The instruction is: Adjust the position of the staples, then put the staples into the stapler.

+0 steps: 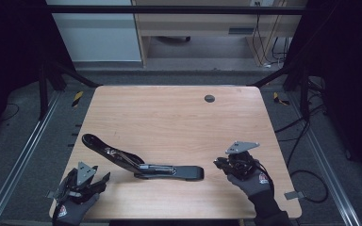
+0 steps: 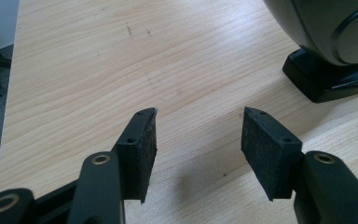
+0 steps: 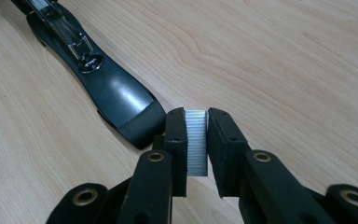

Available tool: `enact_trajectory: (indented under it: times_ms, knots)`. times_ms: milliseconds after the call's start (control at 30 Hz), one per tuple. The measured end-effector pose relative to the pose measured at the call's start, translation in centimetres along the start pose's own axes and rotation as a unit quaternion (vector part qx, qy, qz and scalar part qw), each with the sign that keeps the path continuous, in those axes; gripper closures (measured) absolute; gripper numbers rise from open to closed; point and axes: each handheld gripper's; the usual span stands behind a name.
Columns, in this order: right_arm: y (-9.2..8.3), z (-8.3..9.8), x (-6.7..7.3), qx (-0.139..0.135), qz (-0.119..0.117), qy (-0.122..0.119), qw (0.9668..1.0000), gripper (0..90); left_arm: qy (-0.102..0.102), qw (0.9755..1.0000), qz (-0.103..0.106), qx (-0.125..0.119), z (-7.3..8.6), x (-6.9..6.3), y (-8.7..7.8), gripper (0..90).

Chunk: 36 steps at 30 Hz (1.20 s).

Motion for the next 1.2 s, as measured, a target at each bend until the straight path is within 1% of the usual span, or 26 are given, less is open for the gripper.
enact_trajectory:
  times_ms: [200, 233, 333, 367, 400, 433, 467, 500, 533, 633, 700, 733, 800, 900, 967, 1000, 1100, 1133, 1200]
  knots:
    - [-0.2, -1.7, 0.6, -0.009, -0.010, -0.016, 0.9998, 78.3, 0.001, 1.0000, 0.000, 0.002, 0.0, 0.0, 0.0, 45.0]
    - [-0.2, -1.7, 0.6, -0.009, -0.010, -0.016, 0.9998, 78.3, 0.001, 1.0000, 0.000, 0.002, 0.0, 0.0, 0.0, 45.0]
    - [-0.1, -2.8, 1.0, -0.017, -0.013, -0.023, 0.9995, 78.3, 0.000, 1.0000, 0.000, 0.001, 0.0, 0.0, 0.0, 45.0]
    - [-0.1, -2.8, 1.0, -0.017, -0.013, -0.023, 0.9995, 78.3, 0.000, 1.0000, 0.000, 0.001, 0.0, 0.0, 0.0, 45.0]
    - [0.0, -3.4, 1.2, -0.020, -0.016, -0.027, 0.9993, 78.3, 0.000, 1.0000, 0.001, 0.002, 0.0, 0.0, 0.1, 45.0]
    - [0.0, -3.4, 1.2, -0.020, -0.016, -0.027, 0.9993, 78.3, 0.000, 1.0000, 0.001, 0.002, 0.0, 0.0, 0.1, 45.0]
    - [0.1, -3.9, 1.3, -0.022, -0.020, -0.031, 0.9991, 78.3, 0.000, 1.0000, 0.001, 0.002, 0.0, 0.0, 0.1, 45.0]
    - [0.1, -3.9, 1.3, -0.022, -0.020, -0.031, 0.9991, 78.3, 0.000, 1.0000, 0.001, 0.002, 0.0, 0.0, 0.1, 45.0]
    - [0.3, -4.5, 1.5, -0.025, -0.023, -0.040, 0.9986, 78.3, 0.000, 1.0000, 0.001, 0.002, 0.0, 0.0, 0.1, 44.9]
    - [0.4, -4.8, 1.7, -0.028, -0.025, -0.041, 0.9985, 78.3, -0.001, 1.0000, 0.001, 0.002, 0.0, 0.0, 0.1, 45.0]
    - [0.6, -5.2, 2.0, -0.025, -0.028, -0.050, 0.9980, 78.2, -0.001, 1.0000, 0.001, 0.002, 0.0, 0.0, 0.1, 45.0]
    - [0.7, -5.5, 2.2, -0.027, -0.032, -0.053, 0.9977, 78.3, -0.001, 1.0000, 0.001, 0.002, 0.0, 0.0, 0.1, 45.0]
    - [0.8, -5.6, 2.4, -0.027, -0.033, -0.056, 0.9975, 78.2, 0.000, 1.0000, 0.001, 0.003, 0.0, 0.0, 0.1, 45.0]
    - [1.1, -6.1, 2.8, -0.031, -0.040, -0.064, 0.9967, 78.3, -0.001, 1.0000, 0.000, 0.003, 0.0, 0.0, 0.1, 45.0]
    - [1.3, -6.7, 3.0, -0.034, -0.044, -0.073, 0.9958, 78.3, 0.000, 1.0000, 0.000, 0.005, 0.0, 0.0, 0.1, 44.9]
    - [1.3, -7.2, 3.2, -0.037, -0.048, -0.081, 0.9948, 78.2, 0.000, 1.0000, 0.000, 0.005, 0.0, 0.0, 0.1, 45.0]
    - [1.5, -7.7, 3.3, -0.040, -0.052, -0.086, 0.9942, 78.2, -0.001, 1.0000, -0.001, 0.005, 0.0, 0.0, 0.1, 44.9]
    - [1.6, -8.4, 3.5, -0.039, -0.058, -0.096, 0.9929, 78.2, -0.001, 1.0000, -0.001, 0.005, 0.0, 0.0, 0.1, 44.9]
    - [1.8, -8.7, 3.6, -0.043, -0.066, -0.100, 0.9919, 78.2, -0.001, 1.0000, -0.001, 0.005, 0.0, 0.0, 0.2, 44.9]
Point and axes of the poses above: each handheld gripper's, and its own axes: y roughly forward along the jaws, z roughly out of its underside, x roughly to its left, and after that the axes turned 6 degrees about z, right-handed
